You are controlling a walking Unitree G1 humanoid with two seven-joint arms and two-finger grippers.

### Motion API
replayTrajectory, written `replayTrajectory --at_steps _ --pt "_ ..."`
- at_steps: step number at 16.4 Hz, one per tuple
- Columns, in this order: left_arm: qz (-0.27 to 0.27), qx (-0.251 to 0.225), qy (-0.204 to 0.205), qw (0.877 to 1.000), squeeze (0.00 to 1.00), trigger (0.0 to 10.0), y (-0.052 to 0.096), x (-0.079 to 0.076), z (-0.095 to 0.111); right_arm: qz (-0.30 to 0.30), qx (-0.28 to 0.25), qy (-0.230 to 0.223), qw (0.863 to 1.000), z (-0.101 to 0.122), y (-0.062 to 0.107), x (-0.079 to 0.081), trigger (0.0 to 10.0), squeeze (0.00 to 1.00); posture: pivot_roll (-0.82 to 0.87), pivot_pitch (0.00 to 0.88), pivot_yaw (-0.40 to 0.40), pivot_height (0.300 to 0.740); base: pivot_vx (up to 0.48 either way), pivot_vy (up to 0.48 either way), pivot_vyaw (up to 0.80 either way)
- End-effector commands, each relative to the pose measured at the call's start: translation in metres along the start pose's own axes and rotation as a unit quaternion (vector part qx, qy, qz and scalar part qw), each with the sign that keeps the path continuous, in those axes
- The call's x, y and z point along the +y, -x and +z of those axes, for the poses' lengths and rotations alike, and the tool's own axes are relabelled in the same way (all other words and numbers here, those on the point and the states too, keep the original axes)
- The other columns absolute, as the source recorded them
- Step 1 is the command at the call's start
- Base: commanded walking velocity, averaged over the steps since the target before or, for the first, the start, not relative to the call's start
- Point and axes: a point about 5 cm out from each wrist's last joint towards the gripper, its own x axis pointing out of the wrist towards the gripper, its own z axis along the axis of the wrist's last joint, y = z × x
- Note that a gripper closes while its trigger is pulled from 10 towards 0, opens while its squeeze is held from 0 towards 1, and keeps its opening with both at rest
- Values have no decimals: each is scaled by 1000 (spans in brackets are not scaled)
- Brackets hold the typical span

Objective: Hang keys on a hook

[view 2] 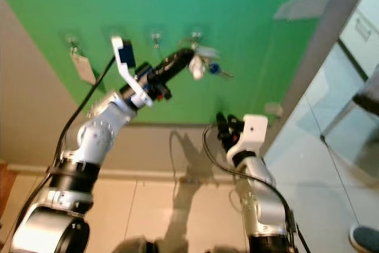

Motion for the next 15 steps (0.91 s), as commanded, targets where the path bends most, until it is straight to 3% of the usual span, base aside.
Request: replayTrajectory --at_steps 1,6,8,11,15 --pt "-21 36 3 999 0 10000 5 -3 -8 5 6 -4 1000 -2 0 5 10000 0 -29 99 54 740 0 0 0" --pt "20 107 -54 993 0 10000 7 14 -29 -8 10 -6 1000 -3 3 3 10000 0 -40 120 61 740 0 0 0" --pt "-6 106 -80 991 0 10000 -13 8 -30 -12 4 -7 1000 2 4 2 10000 0 -48 135 64 740 0 0 0" --pt "25 82 -112 990 0 10000 -32 15 -24 -16 -8 -11 1000 7 4 4 10000 0 -59 150 72 740 0 0 0" --pt "65 47 -88 993 0 10000 -42 28 -15 -18 -14 -17 1000 10 5 9 10000 0 -67 154 86 740 0 0 0"
